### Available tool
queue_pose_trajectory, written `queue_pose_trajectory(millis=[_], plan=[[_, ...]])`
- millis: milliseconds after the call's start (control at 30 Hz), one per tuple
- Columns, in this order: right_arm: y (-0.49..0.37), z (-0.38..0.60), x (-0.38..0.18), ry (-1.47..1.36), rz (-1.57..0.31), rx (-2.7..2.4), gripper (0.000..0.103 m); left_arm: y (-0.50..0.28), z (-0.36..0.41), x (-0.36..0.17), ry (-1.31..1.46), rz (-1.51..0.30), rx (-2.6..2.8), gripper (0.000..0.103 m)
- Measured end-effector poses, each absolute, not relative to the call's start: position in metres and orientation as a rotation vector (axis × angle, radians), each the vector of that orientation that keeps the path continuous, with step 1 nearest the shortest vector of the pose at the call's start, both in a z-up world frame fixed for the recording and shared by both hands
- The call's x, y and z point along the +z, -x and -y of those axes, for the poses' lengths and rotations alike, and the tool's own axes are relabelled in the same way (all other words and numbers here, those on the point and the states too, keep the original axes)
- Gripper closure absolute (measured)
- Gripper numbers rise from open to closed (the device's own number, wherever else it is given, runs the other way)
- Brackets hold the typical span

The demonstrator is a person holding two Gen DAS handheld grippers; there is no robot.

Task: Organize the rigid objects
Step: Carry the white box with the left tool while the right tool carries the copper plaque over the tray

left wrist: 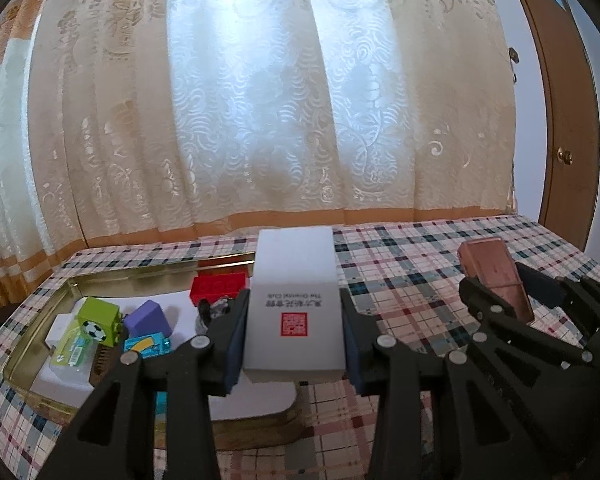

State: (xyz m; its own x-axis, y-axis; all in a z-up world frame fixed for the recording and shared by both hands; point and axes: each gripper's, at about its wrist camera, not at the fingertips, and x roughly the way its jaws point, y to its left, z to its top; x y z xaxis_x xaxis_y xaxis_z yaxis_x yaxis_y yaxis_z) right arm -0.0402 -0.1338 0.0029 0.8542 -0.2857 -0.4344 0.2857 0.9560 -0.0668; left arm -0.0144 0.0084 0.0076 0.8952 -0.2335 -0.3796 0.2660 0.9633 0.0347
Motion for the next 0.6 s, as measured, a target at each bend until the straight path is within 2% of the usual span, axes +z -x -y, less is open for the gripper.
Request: queue_pose_trajectory(millis=[600], plan=[[0.049,0.086,0.008,0.028,-0.392,-0.191,0.054,0.024,-0.056,0.009,-0.054,-0.34,-0.177,0.063]])
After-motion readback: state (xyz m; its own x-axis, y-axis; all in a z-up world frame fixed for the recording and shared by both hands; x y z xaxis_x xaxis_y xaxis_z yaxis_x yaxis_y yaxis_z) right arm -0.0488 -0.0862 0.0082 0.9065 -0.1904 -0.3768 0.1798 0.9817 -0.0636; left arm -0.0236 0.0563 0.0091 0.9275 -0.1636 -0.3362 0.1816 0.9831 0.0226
